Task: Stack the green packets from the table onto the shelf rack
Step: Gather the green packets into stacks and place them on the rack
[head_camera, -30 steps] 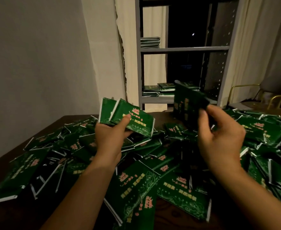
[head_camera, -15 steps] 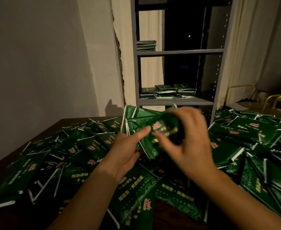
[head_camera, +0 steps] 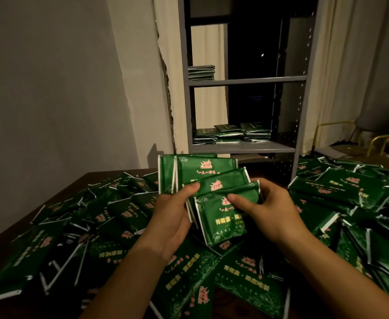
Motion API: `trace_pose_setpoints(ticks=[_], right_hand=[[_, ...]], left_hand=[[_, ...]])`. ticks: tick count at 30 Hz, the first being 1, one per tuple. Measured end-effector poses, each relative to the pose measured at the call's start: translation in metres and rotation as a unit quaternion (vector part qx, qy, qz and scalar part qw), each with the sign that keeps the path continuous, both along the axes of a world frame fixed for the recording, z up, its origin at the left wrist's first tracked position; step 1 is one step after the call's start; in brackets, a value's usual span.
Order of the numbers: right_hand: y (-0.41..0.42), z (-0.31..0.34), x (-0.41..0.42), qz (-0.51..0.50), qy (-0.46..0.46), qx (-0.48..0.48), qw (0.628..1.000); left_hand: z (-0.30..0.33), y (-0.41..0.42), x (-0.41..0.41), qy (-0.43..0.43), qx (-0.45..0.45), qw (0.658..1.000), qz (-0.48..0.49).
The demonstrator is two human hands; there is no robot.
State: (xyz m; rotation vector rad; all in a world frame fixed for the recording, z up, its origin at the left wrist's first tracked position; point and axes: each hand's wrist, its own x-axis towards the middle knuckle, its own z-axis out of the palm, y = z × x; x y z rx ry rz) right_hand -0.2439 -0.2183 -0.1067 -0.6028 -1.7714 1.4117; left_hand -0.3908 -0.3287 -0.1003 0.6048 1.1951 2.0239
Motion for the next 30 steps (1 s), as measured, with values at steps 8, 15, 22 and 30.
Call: trace_pose_setpoints(ticks=[8,15,22,30], right_hand=[[-0.003,-0.003,-0.001,0.034,0.046,-0.07,0.996],[0.003,-0.003,-0.004,-0.017,0.128,-0.093,0.987],[0.002,-0.01,-0.007,-0.081,0.021,0.024,0.996],[-0.005,-0.007,-0.009,0.071,0.018,-0.004,0.997]], left_hand=[[0.0,-0.001,-0.003,-0.02,0.024,0.999,-0.014],[0.005,-0.005,0.0,-0.024,0.043,0.998,-0.036],[0.005,-0.007,0.01,0.131,-0.029,0.99,-0.052],[0.003,-0.01,0.004,0.227,-0.077,0.969,0.055]])
